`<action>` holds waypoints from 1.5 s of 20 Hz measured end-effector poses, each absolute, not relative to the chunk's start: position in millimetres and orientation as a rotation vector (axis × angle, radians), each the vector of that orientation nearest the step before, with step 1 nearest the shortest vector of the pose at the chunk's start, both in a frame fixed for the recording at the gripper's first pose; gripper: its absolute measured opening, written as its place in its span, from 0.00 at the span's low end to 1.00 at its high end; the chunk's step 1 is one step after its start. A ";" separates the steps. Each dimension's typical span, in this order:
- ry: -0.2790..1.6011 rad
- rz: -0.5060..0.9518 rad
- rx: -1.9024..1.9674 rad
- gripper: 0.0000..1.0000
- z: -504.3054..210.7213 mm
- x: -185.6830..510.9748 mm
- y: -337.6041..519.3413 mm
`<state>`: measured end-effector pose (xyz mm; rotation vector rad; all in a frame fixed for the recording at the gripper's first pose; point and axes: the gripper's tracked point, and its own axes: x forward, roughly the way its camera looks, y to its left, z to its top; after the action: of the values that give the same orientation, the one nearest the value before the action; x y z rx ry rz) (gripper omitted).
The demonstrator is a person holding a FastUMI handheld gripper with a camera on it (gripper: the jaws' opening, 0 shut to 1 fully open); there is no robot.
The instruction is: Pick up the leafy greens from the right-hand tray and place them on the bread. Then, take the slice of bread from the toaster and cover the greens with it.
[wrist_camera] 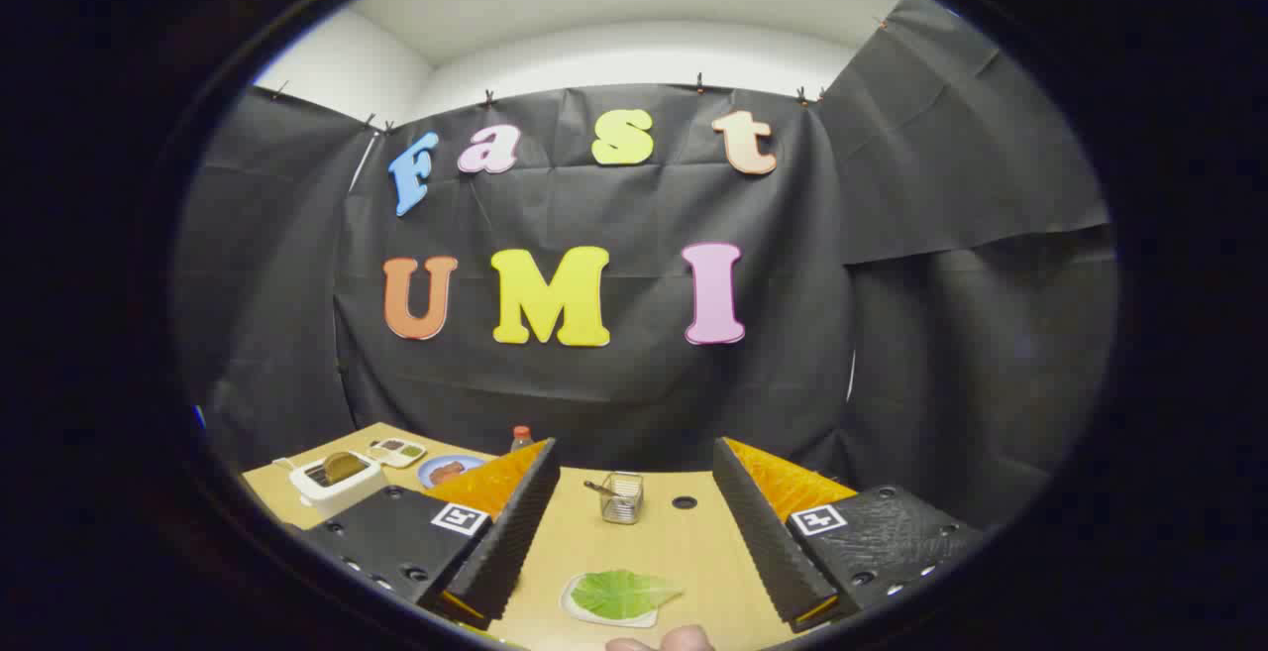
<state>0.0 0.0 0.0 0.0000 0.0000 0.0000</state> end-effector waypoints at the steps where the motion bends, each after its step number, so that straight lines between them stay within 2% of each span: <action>1: -0.003 0.002 -0.002 0.95 2.2 0.5 0.7; 21: 0.029 0.006 0.010 0.95 -15.4 4.1 -0.2; 25: 0.113 0.012 0.019 0.95 -58.4 15.0 -7.4; 30: 0.286 0.038 0.056 0.95 -159.7 38.9 -16.9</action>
<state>38.9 -16.9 -159.7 0.0560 0.2863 0.0375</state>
